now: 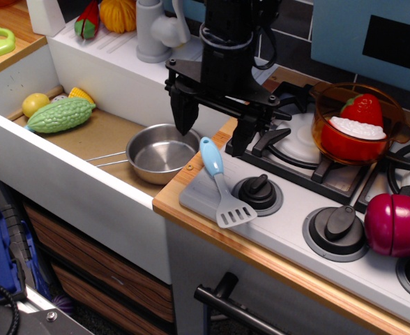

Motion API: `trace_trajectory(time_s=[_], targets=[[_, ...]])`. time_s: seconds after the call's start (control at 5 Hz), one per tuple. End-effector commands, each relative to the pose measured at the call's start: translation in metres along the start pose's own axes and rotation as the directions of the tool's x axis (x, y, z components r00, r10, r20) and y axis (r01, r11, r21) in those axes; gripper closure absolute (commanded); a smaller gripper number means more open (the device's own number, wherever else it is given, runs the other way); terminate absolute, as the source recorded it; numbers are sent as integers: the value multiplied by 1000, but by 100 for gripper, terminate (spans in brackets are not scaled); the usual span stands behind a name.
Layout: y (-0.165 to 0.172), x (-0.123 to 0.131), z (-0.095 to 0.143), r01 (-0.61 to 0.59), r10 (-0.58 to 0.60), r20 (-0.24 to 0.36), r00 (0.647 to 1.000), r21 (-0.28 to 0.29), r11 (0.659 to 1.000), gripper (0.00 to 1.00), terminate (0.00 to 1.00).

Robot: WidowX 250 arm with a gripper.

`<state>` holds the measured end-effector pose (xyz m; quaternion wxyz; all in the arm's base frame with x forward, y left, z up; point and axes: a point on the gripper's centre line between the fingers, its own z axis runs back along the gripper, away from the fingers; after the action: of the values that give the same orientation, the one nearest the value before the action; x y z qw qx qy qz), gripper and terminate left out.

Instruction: Put spatula in pan

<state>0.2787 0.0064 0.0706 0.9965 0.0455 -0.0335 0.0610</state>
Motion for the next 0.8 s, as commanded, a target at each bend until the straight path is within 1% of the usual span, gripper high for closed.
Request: trace_trajectory(time_s=[0.0, 0.2, 0.4, 0.6], targets=[[0, 0, 0, 0, 0, 0, 1000, 0, 1000, 0, 0], [-2, 3, -6, -200, 199, 54, 979, 13, 980, 0, 0], [-8, 3, -14, -278, 276, 87, 957, 22, 960, 0, 0], [-4, 3, -17, -278, 277, 86, 957, 3, 961, 0, 0]])
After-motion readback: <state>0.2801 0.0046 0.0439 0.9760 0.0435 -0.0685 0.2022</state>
